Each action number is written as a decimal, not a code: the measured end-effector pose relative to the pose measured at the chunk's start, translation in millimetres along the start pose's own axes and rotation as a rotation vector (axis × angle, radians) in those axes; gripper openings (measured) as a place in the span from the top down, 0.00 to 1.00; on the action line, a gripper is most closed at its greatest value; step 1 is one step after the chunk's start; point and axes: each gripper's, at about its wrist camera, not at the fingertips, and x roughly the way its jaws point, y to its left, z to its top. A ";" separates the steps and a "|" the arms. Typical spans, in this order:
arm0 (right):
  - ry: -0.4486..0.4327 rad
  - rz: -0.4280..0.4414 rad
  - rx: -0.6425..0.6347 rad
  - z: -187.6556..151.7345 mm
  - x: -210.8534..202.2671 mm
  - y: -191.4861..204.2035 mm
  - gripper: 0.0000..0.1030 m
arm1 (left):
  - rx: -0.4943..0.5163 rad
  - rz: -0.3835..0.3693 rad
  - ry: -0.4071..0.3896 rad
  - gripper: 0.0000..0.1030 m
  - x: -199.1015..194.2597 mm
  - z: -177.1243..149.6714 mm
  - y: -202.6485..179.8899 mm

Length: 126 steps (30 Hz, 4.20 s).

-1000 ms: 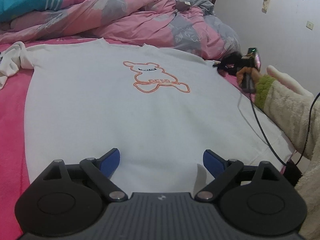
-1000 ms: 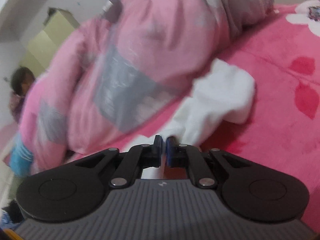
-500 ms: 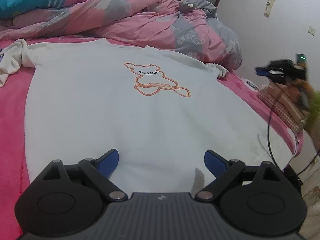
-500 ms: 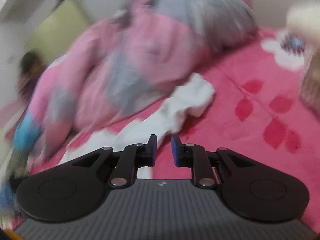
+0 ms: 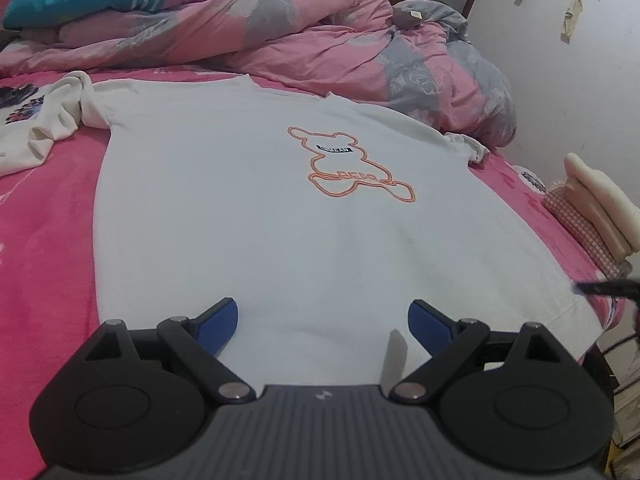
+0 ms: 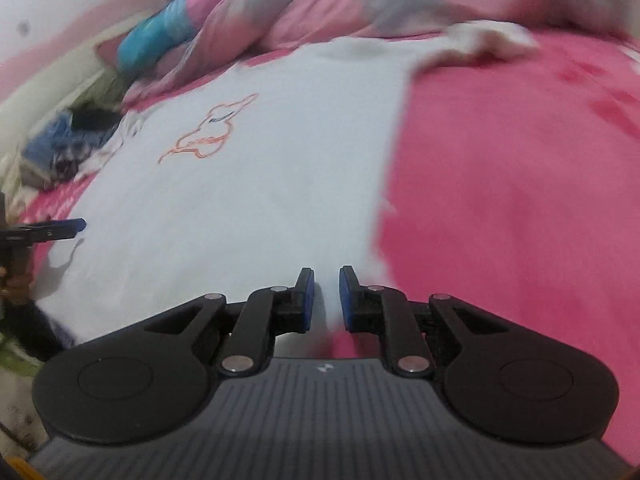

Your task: Fold clothes

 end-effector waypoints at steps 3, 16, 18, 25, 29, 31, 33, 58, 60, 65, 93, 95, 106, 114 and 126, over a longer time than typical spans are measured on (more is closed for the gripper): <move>-0.029 -0.095 0.048 -16.1 -38.5 0.3 0.84 | 0.008 0.022 -0.007 0.10 -3.4 -0.6 -2.7; -0.160 -0.072 0.036 -34.4 -43.8 54.4 0.89 | 0.084 0.135 -0.010 0.09 -42.5 -46.0 -12.2; -0.157 -0.121 0.088 -44.6 -50.6 48.1 0.89 | 0.106 0.135 -0.016 0.09 -47.7 -49.5 -11.8; -0.241 -0.124 0.182 -53.2 -79.6 79.1 0.84 | 0.087 0.122 -0.028 0.09 -50.5 -50.8 -8.7; -0.244 -0.043 0.104 -24.4 -39.9 132.6 0.81 | 0.089 0.121 -0.027 0.09 -50.5 -51.1 -8.2; -0.221 0.013 0.070 -7.9 -4.3 156.7 0.79 | 0.092 0.121 -0.024 0.09 -50.4 -50.9 -8.0; -0.177 0.036 0.051 0.9 31.6 177.4 0.79 | 0.095 0.121 -0.021 0.09 -50.3 -50.8 -7.8; -0.118 -0.080 -0.024 -28.7 68.4 192.0 0.62 | 0.122 0.110 -0.010 0.02 -44.8 -53.7 -8.8; -0.139 -0.081 0.081 -39.8 37.9 170.1 0.64 | 0.129 0.109 -0.011 0.02 -44.2 -54.1 -8.8; -0.182 -0.183 0.109 -33.1 -2.2 156.7 0.62 | 0.136 0.118 -0.009 0.02 -42.8 -53.9 -10.6; -0.161 -0.293 0.022 48.5 91.4 99.0 0.76 | 0.128 0.159 -0.039 0.02 -38.1 -14.6 -11.4; -0.180 -0.331 0.111 39.0 69.0 71.2 0.76 | 0.129 0.155 -0.033 0.02 -30.4 -11.5 -9.2; -0.141 -0.201 0.119 81.9 95.8 64.3 0.75 | 0.153 0.178 0.004 0.02 6.0 -1.6 -0.5; -0.119 -0.448 0.209 103.1 97.2 2.6 0.78 | 0.177 0.169 -0.004 0.00 11.7 -5.2 5.0; -0.128 -0.439 0.219 107.2 118.5 8.4 0.80 | 0.155 0.180 0.000 0.00 8.8 -2.8 6.8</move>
